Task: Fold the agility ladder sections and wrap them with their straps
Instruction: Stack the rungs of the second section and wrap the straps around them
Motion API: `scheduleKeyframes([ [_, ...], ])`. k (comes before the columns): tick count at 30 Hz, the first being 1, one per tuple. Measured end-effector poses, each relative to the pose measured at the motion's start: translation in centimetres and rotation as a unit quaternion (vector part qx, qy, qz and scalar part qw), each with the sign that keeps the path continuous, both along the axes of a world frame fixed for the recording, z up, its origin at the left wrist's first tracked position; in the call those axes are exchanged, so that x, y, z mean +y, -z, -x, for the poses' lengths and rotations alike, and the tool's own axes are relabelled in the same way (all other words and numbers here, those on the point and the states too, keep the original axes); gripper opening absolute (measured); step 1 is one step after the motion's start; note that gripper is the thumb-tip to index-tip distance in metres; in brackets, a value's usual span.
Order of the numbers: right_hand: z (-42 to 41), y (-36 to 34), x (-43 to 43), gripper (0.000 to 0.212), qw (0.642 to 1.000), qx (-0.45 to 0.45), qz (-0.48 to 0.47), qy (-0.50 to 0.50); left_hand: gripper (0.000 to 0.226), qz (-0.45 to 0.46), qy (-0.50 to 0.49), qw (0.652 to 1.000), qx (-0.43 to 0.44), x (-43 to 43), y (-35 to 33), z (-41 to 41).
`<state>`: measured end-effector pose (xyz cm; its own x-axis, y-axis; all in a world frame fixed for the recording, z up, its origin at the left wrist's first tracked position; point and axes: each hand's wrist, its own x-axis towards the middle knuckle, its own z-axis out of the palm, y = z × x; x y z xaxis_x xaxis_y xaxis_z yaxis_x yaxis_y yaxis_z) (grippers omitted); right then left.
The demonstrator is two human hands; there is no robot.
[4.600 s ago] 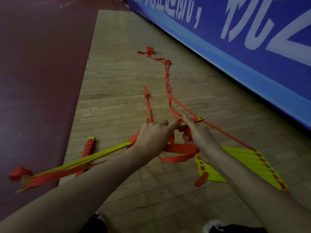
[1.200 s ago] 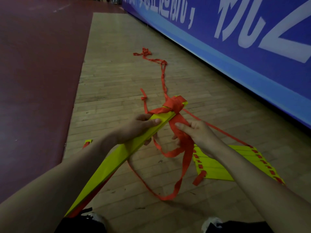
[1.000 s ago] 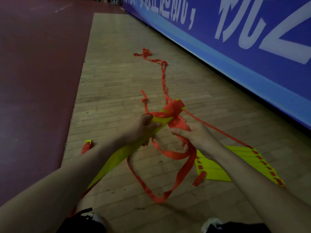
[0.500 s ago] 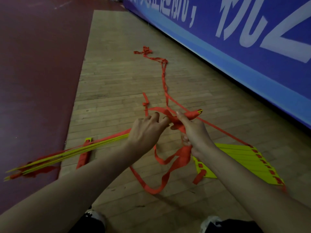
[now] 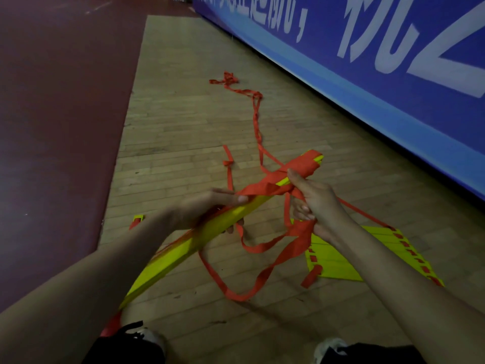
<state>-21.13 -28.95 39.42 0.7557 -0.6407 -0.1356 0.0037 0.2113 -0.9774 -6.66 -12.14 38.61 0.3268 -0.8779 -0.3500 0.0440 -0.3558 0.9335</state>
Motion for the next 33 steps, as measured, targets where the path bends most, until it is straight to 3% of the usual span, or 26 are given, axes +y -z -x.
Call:
scheduleKeyframes([
  [4, -0.4, 0.3, 0.1, 0.044, 0.999, 0.015, 0.031, -0.014, 0.064, -0.008, -0.028, 1.000, 0.011, -0.6, 0.0, 0.3],
  [10, -0.4, -0.1, 0.0, 0.044, 0.999, 0.013, 0.046, -0.008, 0.030, 0.023, -0.021, 0.999, -0.009, -0.8, -0.4, 0.2],
  [18, 0.0, -0.4, -0.8, 0.038, 0.998, 0.011, 0.059, -0.018, 0.019, 0.061, 0.040, 0.995, 0.071, -0.4, -0.5, 0.9],
  [22, 0.2, 0.4, -1.4, 0.044, 0.982, 0.070, 0.177, 0.000, 0.031, 0.062, 0.005, 0.998, 0.019, -0.8, -0.1, 0.7],
  [24, 0.4, 0.9, -1.7, 0.037, 0.967, 0.102, 0.230, -0.025, 0.033, 0.060, -0.018, 0.998, -0.003, -1.0, 0.1, 0.7],
  [29, 0.7, 1.6, -1.4, 0.016, 0.969, 0.104, 0.196, -0.110, 0.013, 0.081, -0.091, 0.991, -0.047, -1.2, 0.5, -0.2],
  [33, 0.7, 2.4, -2.0, 0.015, 0.941, 0.146, 0.298, -0.063, 0.018, 0.050, -0.098, 0.988, -0.113, -1.4, 1.0, -0.3],
])
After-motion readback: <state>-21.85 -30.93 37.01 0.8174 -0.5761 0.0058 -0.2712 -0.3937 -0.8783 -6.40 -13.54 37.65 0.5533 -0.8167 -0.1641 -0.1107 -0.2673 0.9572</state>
